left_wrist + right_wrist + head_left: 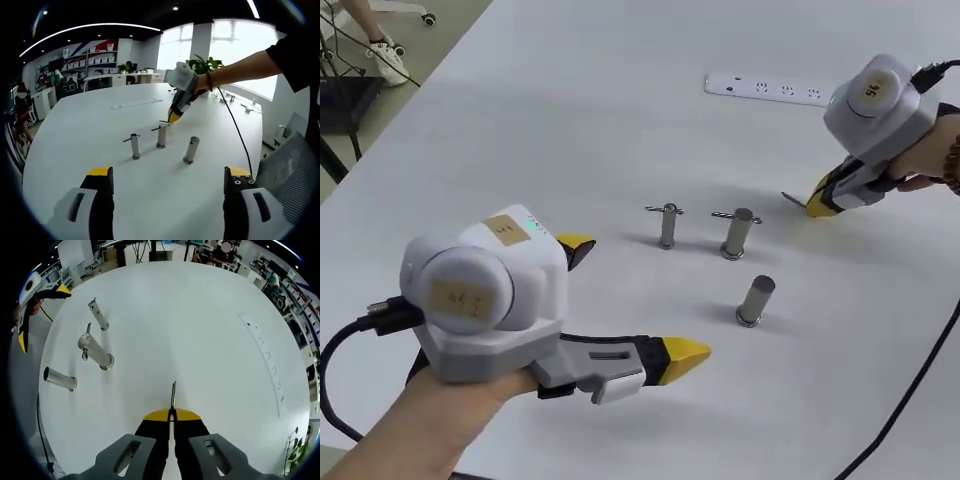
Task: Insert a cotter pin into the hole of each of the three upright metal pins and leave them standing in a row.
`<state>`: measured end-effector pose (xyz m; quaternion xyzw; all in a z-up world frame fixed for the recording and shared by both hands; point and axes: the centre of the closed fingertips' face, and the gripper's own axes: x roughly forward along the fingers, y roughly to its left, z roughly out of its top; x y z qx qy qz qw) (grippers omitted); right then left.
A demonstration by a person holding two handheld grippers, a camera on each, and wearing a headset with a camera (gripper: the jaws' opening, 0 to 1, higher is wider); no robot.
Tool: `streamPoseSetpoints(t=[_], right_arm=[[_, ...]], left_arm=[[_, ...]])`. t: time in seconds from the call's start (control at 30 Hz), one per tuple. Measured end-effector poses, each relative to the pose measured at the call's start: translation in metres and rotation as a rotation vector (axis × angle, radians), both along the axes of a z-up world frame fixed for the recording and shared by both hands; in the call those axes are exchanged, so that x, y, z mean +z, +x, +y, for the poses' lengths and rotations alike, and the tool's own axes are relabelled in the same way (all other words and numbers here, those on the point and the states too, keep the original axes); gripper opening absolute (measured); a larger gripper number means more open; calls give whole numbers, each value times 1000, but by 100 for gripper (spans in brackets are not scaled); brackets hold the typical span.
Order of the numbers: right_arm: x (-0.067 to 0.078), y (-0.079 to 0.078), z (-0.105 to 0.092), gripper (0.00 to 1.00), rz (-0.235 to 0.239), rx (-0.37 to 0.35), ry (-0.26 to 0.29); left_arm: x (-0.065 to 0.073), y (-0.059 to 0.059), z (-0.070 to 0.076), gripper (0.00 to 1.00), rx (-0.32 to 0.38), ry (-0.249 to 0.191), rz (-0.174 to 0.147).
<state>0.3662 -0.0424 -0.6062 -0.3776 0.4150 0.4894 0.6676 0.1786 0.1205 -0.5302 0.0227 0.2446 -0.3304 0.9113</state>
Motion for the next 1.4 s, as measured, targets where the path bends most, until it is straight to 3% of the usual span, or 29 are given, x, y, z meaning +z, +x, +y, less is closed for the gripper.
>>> streamPoseSetpoints(t=[0.1, 0.33, 0.4, 0.43, 0.47, 0.6, 0.83, 1.03, 1.2, 1.27, 1.4], right_arm=[[8, -7, -1, 0, -21, 1, 23], [29, -23, 5, 0, -85, 43, 116], [33, -27, 6, 0, -99, 62, 128], [37, -31, 9, 0, -108, 74, 145], [40, -36, 11, 0, -116, 86, 153], [55, -52, 22, 0, -151, 121, 202], [71, -84, 38, 0, -205, 187, 237], [81, -111, 53, 0, -207, 230, 279], [87, -130, 67, 0, -214, 284, 311], [87, -128, 68, 0, -220, 300, 314], [91, -138, 75, 0, -236, 339, 326]], left_arm=[[-2, -2, -2, 87, -9, -4, 15], [2, -2, -7, 75, -24, -24, -4], [5, 0, -11, 72, -7, -74, -10], [5, -1, -14, 71, -4, -97, 4], [5, -1, -15, 69, -9, -103, 4], [7, 2, -18, 63, -24, -68, -11], [15, 7, -22, 52, -63, -76, -23], [19, 15, -29, 43, -88, -81, -14], [26, 24, -42, 35, -88, -128, 9], [29, 27, -47, 33, -88, -144, 13], [32, 32, -58, 32, -101, -171, 29]])
